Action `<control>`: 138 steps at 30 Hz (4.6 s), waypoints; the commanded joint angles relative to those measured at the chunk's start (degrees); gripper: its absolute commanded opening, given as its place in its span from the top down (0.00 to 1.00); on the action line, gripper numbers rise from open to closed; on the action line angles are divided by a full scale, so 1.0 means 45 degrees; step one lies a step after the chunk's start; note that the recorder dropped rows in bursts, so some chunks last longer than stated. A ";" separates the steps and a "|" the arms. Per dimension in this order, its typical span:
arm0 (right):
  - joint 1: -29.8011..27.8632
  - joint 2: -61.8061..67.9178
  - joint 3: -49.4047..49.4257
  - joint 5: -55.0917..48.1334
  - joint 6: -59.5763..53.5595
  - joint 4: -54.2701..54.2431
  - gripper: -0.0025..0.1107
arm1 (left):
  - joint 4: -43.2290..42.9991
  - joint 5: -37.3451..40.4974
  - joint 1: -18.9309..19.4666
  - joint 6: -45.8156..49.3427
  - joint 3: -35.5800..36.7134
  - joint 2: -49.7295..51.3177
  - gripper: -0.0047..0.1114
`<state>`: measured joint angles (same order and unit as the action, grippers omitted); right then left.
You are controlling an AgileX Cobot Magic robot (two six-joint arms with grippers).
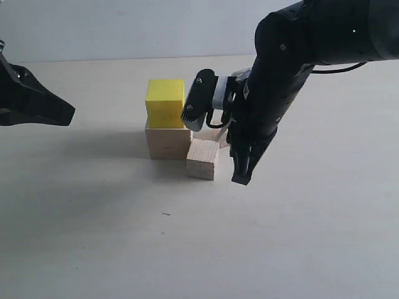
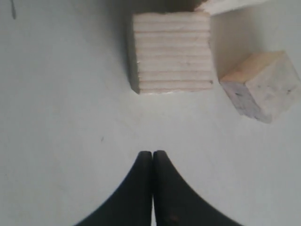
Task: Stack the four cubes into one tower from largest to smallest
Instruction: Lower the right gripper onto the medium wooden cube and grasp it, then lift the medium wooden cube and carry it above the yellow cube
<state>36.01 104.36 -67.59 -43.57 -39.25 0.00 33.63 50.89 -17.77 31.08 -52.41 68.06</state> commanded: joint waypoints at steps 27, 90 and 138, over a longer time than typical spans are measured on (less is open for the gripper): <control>-0.0083 0.1261 -0.0043 0.3832 -0.2617 -0.2094 0.23 | 0.0019 -0.0688 -0.0008 0.0045 0.0718 -0.0068 0.96; -0.0083 -0.1710 -0.1831 0.1474 0.7282 0.2145 0.98 | -0.0005 -0.0911 -0.0008 0.0127 0.0718 -0.0068 0.96; 0.1330 0.3814 -1.2626 -0.5866 0.7833 0.1636 0.98 | 0.0770 -0.0388 -0.0008 0.0151 0.0718 -0.0068 0.96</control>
<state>41.90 122.44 -123.86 -70.29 9.73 6.94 36.39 49.28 -17.77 31.39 -49.54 68.06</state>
